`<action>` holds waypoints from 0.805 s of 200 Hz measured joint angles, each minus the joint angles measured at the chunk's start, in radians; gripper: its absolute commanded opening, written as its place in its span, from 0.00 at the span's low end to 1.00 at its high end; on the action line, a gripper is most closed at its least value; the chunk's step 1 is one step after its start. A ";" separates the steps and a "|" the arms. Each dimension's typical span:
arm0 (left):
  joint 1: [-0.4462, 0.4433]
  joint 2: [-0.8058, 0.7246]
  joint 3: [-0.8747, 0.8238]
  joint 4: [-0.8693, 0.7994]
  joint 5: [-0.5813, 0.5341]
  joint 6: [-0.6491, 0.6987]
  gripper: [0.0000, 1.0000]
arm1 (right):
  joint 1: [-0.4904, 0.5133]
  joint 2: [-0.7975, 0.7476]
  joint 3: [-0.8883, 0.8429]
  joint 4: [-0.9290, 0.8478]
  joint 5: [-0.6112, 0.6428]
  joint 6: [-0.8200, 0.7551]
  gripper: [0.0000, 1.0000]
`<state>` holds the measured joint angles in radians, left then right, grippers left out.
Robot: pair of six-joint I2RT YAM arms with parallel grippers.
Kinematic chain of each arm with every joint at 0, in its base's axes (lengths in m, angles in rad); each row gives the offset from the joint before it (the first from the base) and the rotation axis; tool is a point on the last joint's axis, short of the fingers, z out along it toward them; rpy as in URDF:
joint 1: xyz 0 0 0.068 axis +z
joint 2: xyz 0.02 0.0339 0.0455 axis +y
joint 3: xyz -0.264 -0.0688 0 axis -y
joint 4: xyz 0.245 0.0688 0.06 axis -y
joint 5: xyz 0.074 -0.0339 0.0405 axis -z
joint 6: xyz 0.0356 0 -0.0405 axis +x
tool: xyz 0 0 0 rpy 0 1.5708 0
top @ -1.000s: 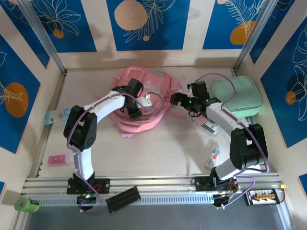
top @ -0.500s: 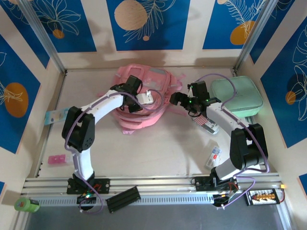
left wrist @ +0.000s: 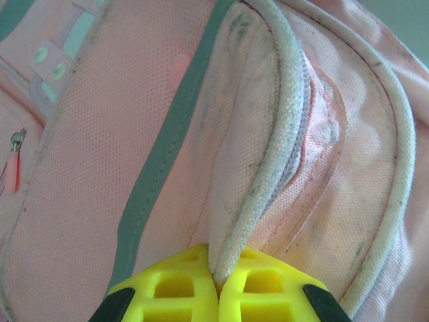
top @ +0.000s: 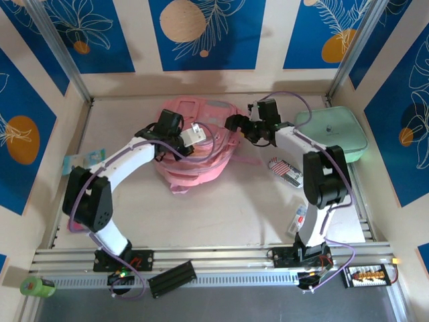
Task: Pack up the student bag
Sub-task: Unzip the student bag at the top-center of the table.
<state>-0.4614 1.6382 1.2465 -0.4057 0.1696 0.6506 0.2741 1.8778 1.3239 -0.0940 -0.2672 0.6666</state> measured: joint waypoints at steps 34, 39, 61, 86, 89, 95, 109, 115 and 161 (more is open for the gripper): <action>0.034 -0.061 -0.082 0.049 0.052 -0.045 0.00 | -0.002 0.123 0.118 -0.006 -0.034 -0.026 0.89; 0.037 -0.068 -0.089 0.053 0.057 -0.049 0.00 | -0.002 0.137 0.133 -0.011 -0.037 -0.032 0.89; 0.047 -0.087 -0.106 0.066 0.071 -0.059 0.00 | -0.002 0.196 0.198 -0.037 -0.064 -0.067 0.89; 0.060 -0.091 -0.111 0.076 0.090 -0.074 0.00 | 0.003 0.233 0.225 -0.055 -0.124 -0.104 0.87; 0.061 -0.091 -0.111 0.076 0.092 -0.075 0.00 | 0.003 0.233 0.224 -0.054 -0.130 -0.109 0.85; 0.063 -0.091 -0.111 0.076 0.093 -0.076 0.00 | 0.003 0.233 0.217 -0.050 -0.146 -0.117 0.83; 0.065 -0.091 -0.111 0.076 0.096 -0.077 0.00 | 0.003 0.231 0.200 -0.040 -0.185 -0.132 0.77; 0.065 -0.091 -0.111 0.076 0.097 -0.077 0.00 | 0.004 0.229 0.189 -0.035 -0.197 -0.140 0.75; 0.070 -0.091 -0.111 0.075 0.097 -0.077 0.00 | -0.002 0.190 0.105 -0.018 -0.254 -0.183 0.64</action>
<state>-0.3916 1.5475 1.1355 -0.3305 0.2661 0.5735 0.2722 2.0674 1.4288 -0.1120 -0.5217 0.4839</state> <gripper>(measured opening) 0.068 0.646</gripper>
